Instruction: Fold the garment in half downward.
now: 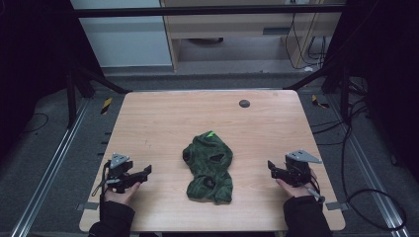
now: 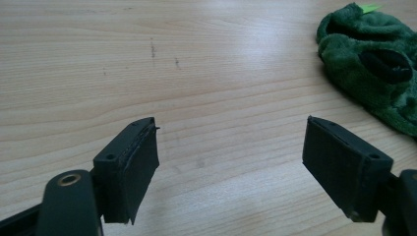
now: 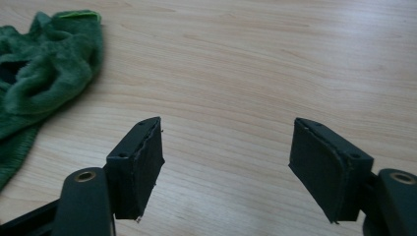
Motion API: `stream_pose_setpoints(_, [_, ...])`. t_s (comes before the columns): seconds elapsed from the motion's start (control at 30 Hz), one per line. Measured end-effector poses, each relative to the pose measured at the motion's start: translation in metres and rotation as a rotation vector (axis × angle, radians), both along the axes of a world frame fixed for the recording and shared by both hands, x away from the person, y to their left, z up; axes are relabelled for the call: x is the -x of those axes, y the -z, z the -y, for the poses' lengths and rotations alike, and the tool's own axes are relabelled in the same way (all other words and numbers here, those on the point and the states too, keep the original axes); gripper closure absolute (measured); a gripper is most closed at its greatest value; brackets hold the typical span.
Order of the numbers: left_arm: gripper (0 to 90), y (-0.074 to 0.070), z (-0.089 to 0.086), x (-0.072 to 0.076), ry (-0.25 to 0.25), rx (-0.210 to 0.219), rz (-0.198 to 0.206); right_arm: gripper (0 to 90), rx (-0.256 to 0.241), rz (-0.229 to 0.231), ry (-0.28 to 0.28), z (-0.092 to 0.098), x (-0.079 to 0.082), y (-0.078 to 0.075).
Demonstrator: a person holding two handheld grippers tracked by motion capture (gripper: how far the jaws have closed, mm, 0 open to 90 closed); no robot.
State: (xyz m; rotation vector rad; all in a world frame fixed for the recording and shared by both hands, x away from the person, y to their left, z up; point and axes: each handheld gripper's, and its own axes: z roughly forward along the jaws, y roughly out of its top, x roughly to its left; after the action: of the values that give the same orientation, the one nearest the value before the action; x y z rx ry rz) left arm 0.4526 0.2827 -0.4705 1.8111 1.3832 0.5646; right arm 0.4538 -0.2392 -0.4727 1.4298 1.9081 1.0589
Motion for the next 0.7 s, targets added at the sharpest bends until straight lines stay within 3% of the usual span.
stream_pose_setpoints(0.2, [24.2,-0.003,0.010,0.003,0.050,0.011,-0.005,35.3,-0.018,0.002,-0.092,-0.014,0.003,-0.006])
stream_pose_setpoints(0.47, [25.2,-0.008,0.017,0.000,0.073,0.007,0.004,38.6,-0.053,0.003,-0.135,-0.023,-0.001,-0.014])
stream_pose_setpoints(0.7, [26.5,-0.013,0.022,-0.006,0.087,0.013,0.010,38.9,-0.051,-0.002,-0.164,-0.031,-0.009,-0.018])
